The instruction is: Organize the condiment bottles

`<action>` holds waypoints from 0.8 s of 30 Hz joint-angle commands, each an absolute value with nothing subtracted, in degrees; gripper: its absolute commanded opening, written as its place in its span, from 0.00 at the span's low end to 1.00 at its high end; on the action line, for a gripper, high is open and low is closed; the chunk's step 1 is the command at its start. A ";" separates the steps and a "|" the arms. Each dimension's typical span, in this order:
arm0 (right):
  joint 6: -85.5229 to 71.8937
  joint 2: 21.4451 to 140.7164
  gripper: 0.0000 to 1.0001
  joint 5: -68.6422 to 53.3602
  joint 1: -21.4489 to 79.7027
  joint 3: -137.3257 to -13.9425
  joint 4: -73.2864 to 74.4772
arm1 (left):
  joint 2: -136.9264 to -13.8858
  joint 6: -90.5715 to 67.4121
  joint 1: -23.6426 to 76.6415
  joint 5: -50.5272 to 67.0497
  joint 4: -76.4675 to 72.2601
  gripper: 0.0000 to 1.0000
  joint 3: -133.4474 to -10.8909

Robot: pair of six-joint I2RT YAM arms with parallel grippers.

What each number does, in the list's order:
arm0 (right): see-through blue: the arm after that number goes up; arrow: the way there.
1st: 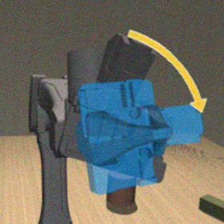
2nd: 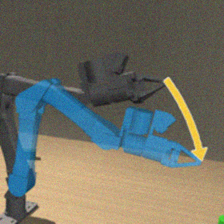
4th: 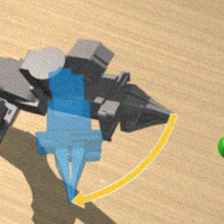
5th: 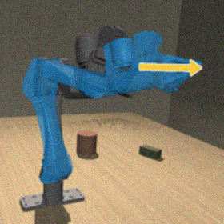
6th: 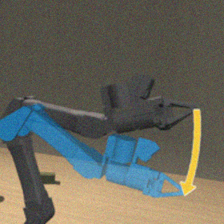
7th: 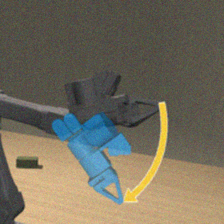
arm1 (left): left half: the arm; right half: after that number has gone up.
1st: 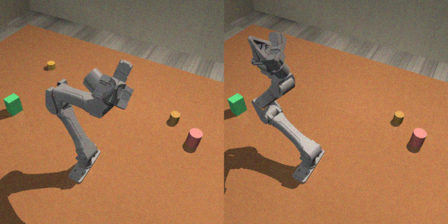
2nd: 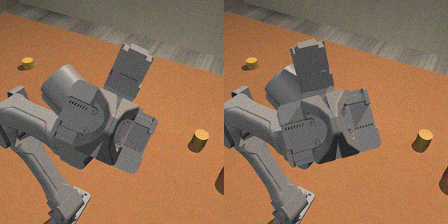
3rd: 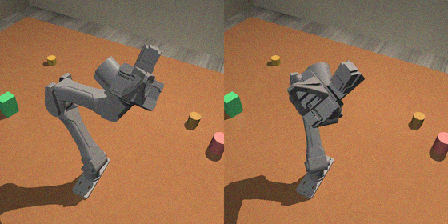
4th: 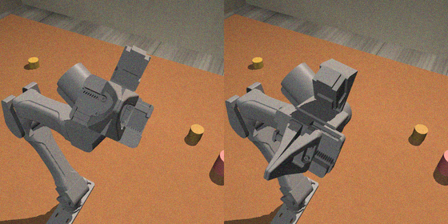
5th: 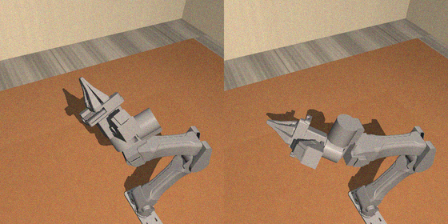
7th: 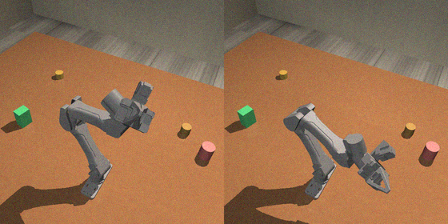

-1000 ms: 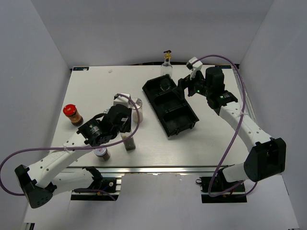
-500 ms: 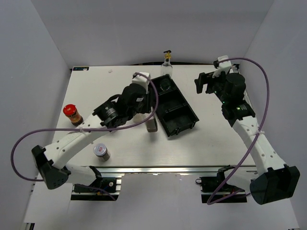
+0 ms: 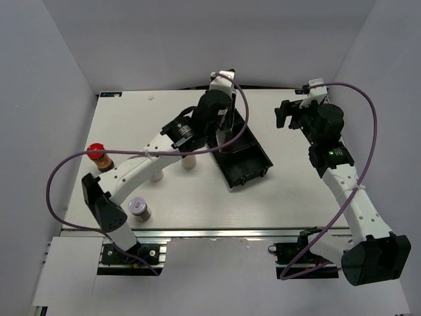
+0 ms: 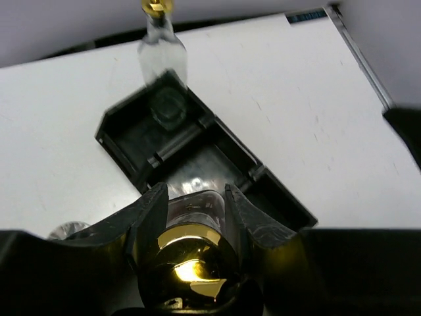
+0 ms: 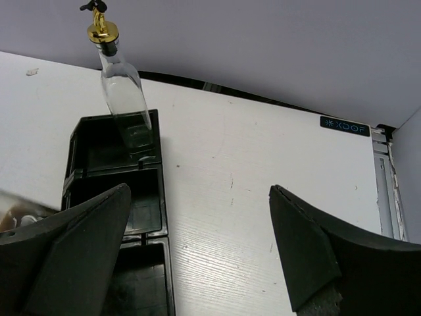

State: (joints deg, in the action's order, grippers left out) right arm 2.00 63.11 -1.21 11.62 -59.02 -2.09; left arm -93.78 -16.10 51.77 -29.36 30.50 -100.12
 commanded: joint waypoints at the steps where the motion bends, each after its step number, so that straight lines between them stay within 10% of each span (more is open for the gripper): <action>1: 1.49 62.84 0.89 -0.26 11.16 -58.89 -5.62 | -95.09 -14.85 49.66 -37.52 25.31 0.00 -110.18; 24: 1.14 65.92 0.89 4.57 10.63 -59.94 -5.89 | -111.08 -21.44 39.11 -49.83 16.00 0.00 -121.55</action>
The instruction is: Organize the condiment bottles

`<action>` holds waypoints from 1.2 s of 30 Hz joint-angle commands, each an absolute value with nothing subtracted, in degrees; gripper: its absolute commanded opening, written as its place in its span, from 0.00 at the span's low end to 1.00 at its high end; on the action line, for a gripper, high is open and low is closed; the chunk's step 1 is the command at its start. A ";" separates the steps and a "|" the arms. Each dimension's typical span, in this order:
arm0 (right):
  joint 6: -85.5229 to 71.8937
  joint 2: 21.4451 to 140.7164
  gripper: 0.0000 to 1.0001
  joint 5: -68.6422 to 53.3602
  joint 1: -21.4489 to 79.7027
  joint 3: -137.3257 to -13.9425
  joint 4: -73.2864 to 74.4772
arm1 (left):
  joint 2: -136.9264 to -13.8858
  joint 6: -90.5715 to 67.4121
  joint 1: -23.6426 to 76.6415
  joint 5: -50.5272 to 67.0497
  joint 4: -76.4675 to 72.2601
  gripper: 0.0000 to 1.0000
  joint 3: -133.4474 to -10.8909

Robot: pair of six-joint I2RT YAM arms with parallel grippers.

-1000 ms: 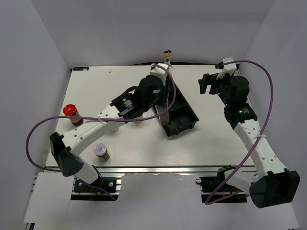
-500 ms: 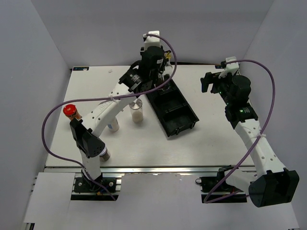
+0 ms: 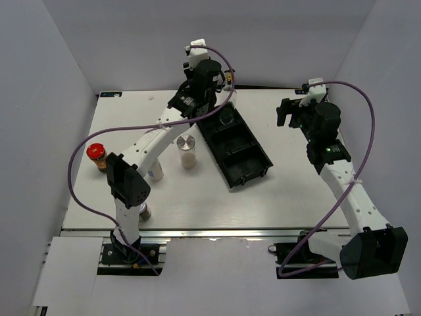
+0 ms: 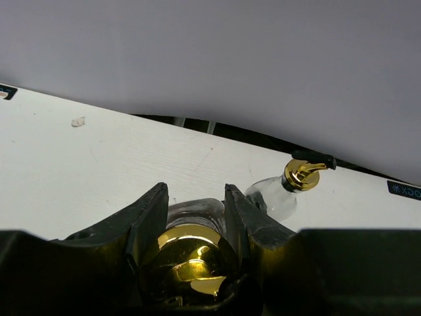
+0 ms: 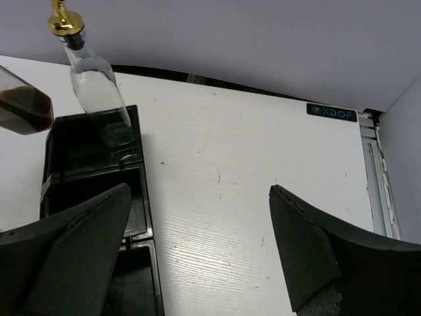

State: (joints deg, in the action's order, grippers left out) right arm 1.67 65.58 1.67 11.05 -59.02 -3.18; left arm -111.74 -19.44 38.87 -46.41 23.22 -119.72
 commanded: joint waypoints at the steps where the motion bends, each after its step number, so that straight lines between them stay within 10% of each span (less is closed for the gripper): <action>1: 1.14 66.00 0.89 4.92 10.63 -59.94 -5.89 | -111.70 -22.32 39.11 -49.83 16.26 0.00 -122.34; 28: 1.58 65.74 0.89 5.36 9.76 -59.68 -6.15 | -122.34 -30.59 37.18 -52.38 14.59 0.00 -123.22; 33: 1.58 66.18 0.89 5.45 9.58 -59.85 -5.98 | -123.40 -30.41 37.27 -51.95 15.21 0.37 -124.10; 36: 1.76 66.27 0.89 5.71 9.49 -59.77 -5.98 | -124.01 -30.76 37.27 -51.86 14.77 0.40 -123.93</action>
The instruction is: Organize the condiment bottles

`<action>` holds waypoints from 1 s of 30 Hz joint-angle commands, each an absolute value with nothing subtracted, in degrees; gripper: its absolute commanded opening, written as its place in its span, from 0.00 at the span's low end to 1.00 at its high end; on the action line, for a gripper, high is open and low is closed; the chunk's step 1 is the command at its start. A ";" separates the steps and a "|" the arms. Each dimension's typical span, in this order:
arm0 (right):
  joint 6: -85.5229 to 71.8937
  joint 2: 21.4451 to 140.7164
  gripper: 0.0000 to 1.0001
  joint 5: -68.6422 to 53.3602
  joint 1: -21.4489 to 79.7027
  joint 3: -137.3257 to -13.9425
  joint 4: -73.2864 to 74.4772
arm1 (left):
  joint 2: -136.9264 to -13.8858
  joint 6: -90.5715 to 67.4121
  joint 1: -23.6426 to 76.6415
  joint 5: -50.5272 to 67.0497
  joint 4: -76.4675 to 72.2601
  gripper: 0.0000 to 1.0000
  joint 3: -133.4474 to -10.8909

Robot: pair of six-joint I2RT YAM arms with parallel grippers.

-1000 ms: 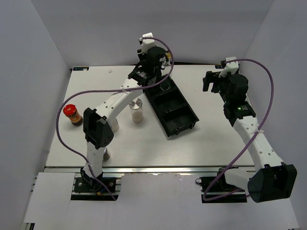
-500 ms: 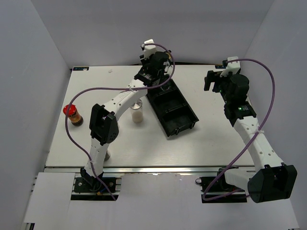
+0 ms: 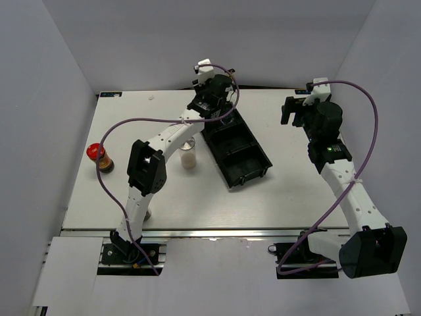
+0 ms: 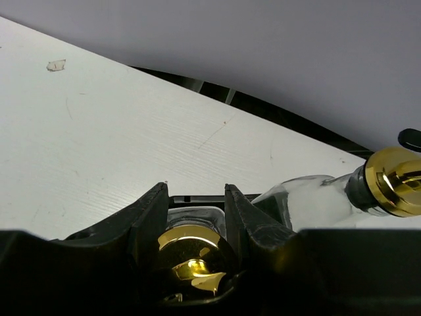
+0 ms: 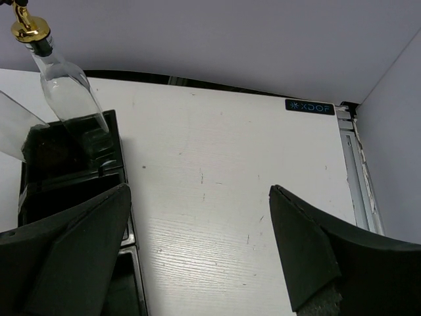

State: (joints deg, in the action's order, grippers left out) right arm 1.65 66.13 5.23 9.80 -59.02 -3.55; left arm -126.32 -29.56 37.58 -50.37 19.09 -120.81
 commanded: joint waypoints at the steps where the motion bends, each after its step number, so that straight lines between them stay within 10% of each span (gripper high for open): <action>1: 1.84 66.27 0.89 6.23 9.41 -59.77 -6.06 | -124.45 -30.94 37.18 -51.94 14.50 0.40 -124.10; 10: 1.93 66.80 0.89 6.24 9.14 -59.94 -5.89 | -125.25 -30.24 37.27 -50.71 14.94 0.96 -125.60; 30: 3.07 66.89 0.89 -3.76 9.14 -60.73 -4.04 | -117.60 -26.81 37.27 -41.84 15.29 0.98 -123.31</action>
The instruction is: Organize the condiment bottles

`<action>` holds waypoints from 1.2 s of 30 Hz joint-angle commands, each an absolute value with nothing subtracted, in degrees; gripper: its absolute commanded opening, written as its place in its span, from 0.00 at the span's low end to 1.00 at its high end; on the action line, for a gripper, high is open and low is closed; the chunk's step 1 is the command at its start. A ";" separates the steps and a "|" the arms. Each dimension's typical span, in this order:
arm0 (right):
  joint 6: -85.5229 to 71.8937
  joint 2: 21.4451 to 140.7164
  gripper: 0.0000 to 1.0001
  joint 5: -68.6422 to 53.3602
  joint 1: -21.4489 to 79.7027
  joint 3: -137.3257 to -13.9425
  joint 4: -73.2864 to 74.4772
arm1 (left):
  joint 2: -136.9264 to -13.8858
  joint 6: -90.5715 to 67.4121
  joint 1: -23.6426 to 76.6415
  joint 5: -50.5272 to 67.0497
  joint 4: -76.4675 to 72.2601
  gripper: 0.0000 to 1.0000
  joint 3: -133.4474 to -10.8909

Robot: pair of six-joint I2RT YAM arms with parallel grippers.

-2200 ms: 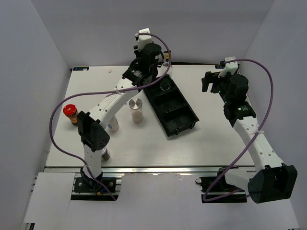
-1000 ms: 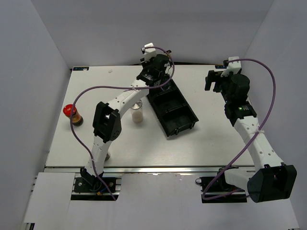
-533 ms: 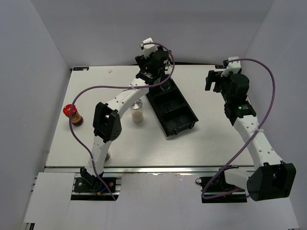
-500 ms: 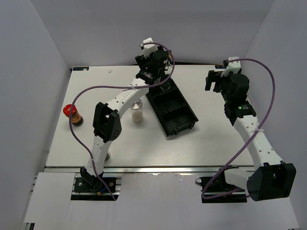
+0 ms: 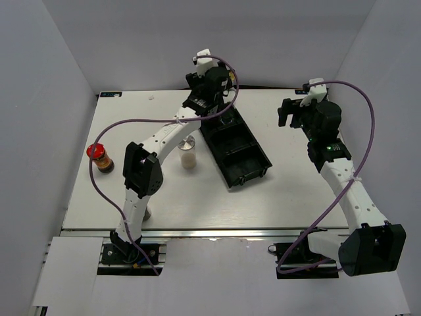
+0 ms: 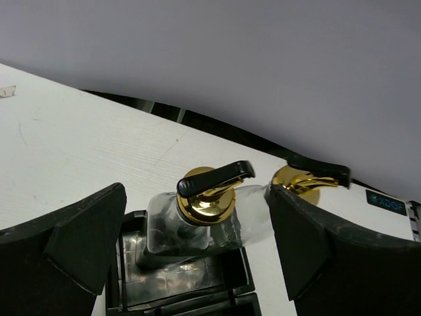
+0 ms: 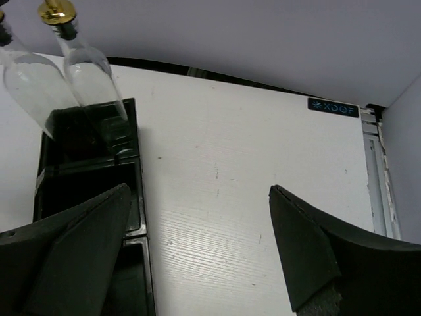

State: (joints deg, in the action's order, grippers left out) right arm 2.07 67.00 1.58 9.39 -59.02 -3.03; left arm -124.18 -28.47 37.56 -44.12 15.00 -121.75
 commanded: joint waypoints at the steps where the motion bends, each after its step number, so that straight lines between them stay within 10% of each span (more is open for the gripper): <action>1: 3.25 66.71 0.89 -4.65 9.14 -60.65 -4.04 | -117.25 -26.55 37.27 -41.14 15.29 0.98 -123.40; 14: 4.13 66.01 0.89 -14.94 9.67 -61.08 -2.20 | -108.11 -19.17 37.27 -39.19 24.42 0.98 -120.32; 36: 11.42 76.20 0.90 -15.29 30.41 -68.99 5.09 | -80.59 -23.47 26.28 -50.10 21.27 0.98 -79.18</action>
